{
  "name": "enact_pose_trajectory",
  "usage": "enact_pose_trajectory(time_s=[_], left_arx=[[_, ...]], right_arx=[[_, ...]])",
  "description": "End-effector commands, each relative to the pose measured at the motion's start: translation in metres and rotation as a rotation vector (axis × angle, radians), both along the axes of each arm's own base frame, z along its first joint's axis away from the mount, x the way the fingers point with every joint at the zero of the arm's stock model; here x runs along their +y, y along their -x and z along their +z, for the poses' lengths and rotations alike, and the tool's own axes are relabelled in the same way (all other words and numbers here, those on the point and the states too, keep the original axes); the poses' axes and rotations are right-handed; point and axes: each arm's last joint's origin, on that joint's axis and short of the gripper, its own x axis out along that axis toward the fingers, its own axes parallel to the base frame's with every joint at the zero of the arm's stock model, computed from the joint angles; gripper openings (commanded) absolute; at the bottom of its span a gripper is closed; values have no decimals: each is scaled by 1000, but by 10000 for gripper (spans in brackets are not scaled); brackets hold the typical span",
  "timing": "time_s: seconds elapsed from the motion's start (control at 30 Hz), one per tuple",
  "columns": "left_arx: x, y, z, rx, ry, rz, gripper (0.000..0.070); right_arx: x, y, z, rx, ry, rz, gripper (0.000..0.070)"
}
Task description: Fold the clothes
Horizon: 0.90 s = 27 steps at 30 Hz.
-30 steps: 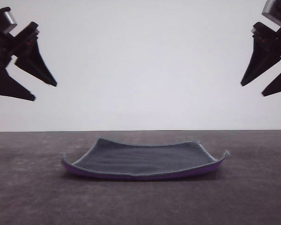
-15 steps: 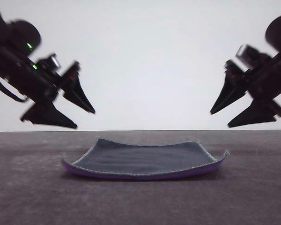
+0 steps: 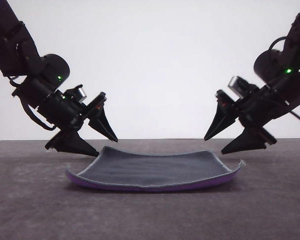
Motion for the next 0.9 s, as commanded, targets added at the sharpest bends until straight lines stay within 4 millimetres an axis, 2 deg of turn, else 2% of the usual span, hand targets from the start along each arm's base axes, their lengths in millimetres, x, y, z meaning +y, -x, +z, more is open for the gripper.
enact_pose_trajectory(time_s=[0.0, 0.2, 0.7, 0.87], left_arx=[[-5, -4, -7, 6, 4, -18, 389], [-10, -4, -8, -9, -9, -29, 389], [-19, -3, -7, -32, -6, -46, 386], [-19, -3, -7, -31, -7, -47, 337]], right_arx=[[3, -5, -6, 10, -4, -1, 374], [9, -6, -13, 23, -6, 13, 374], [17, -8, -10, -9, -23, 15, 373], [19, -7, -11, 3, -16, 19, 359]])
